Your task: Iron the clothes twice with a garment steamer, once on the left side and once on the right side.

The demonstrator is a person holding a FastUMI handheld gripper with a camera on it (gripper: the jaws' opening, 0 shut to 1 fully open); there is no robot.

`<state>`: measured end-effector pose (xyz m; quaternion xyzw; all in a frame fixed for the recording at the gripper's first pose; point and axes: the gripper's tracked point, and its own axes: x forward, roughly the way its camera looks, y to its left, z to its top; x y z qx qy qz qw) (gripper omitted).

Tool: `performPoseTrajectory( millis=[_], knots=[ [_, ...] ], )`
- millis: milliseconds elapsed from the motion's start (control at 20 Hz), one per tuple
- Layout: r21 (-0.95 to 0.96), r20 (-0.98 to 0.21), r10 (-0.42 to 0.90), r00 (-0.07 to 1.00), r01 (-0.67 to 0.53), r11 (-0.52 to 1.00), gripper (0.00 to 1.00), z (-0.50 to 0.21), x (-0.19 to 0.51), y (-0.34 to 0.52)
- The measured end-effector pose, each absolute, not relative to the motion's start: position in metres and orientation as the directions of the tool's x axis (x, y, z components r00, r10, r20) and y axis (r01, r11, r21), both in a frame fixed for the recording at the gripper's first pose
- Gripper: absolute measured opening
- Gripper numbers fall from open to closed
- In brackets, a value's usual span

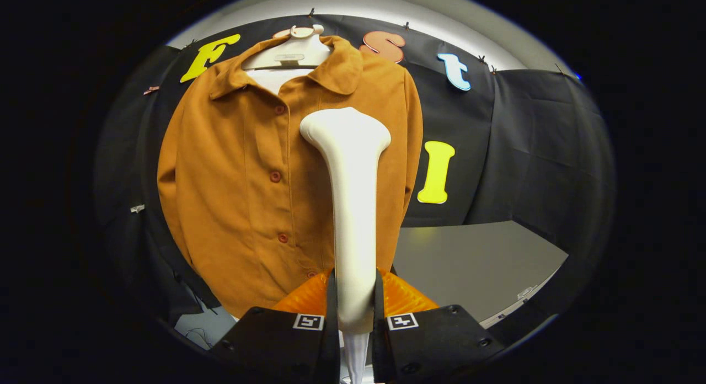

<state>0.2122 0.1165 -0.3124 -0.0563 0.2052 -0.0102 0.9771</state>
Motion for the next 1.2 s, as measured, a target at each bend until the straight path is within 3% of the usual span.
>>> performPoseTrajectory(
  millis=[700, 1200],
  knots=[
    [-0.117, -0.590, -0.058, 0.805, -0.015, 0.993, 0.27, -0.423, 0.170, 0.115],
    [-0.107, -0.679, -0.042, 0.733, -0.042, 0.993, 0.27, -0.456, 0.132, 0.109]
  ],
)
